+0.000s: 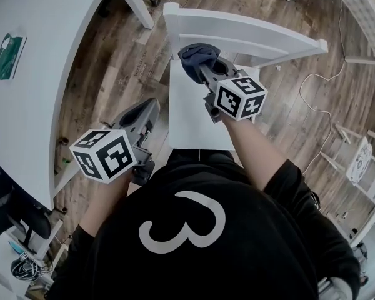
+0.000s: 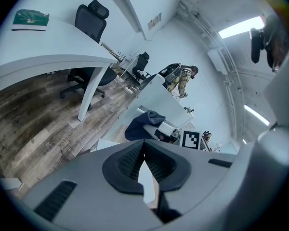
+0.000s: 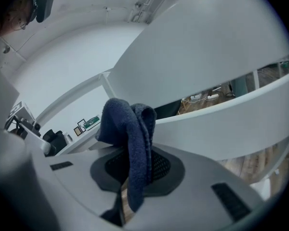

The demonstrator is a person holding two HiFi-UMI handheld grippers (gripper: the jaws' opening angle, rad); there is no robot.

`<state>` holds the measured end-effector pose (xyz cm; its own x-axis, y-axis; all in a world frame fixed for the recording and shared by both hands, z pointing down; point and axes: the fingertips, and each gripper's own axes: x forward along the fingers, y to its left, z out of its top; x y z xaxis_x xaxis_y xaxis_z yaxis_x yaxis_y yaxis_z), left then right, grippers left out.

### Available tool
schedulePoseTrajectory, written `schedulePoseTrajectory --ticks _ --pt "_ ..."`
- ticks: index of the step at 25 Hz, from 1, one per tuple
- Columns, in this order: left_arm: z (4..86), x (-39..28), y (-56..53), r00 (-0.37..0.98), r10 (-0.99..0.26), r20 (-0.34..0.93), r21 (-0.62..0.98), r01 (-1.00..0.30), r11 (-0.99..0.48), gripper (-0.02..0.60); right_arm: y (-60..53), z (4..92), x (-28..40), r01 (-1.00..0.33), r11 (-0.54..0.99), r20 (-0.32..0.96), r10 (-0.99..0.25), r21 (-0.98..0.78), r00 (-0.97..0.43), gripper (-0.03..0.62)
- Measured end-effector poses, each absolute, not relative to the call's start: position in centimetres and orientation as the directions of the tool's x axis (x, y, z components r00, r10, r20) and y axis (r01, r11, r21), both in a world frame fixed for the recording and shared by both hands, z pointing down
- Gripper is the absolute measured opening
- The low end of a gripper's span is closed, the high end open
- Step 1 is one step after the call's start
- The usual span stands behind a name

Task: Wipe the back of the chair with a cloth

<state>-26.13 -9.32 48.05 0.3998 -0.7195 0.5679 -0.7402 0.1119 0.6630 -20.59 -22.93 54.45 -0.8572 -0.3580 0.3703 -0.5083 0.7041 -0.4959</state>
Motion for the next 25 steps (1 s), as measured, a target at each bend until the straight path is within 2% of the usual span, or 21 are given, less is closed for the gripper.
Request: schedulePoseTrajectory --ticks 13,25 --pt "49.8 -29.7 -7.6 0.376 -0.712 0.593 0.661 -0.732 0.164 0.014 -25.2 57.3 -23.6 -0.636 0.618 0.446 -0.458 -0.463 -0.769 0.051" --pt "49.9 -29.1 -8.2 0.384 -0.703 0.599 0.655 -0.739 0.155 0.014 -25.5 57.3 -23.1 -0.694 0.612 0.492 -0.502 -0.379 -0.711 0.049"
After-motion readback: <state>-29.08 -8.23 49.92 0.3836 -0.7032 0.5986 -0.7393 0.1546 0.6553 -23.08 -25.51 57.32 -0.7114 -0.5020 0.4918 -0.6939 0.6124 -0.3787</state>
